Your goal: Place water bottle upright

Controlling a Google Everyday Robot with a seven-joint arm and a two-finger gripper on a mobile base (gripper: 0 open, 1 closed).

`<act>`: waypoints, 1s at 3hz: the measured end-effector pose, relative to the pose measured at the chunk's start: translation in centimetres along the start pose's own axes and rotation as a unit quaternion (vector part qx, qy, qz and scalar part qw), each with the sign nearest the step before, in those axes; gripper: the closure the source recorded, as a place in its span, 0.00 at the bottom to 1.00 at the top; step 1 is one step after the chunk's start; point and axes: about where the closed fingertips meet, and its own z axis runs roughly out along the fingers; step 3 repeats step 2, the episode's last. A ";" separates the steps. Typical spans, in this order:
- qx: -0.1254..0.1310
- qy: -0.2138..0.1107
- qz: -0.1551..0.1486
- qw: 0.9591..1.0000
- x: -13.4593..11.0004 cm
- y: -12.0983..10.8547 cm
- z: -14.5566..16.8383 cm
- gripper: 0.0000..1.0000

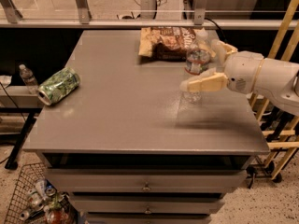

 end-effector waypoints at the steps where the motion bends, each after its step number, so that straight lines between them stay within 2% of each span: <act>1: 0.027 -0.009 -0.036 0.999 -2.4 0.3 -3.3 0.00; 3: 0.027 -0.009 -0.036 0.999 -2.4 0.3 -3.2 0.00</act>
Offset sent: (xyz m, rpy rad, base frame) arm -0.0337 -0.0406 0.0361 -0.0277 -0.1106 -0.0775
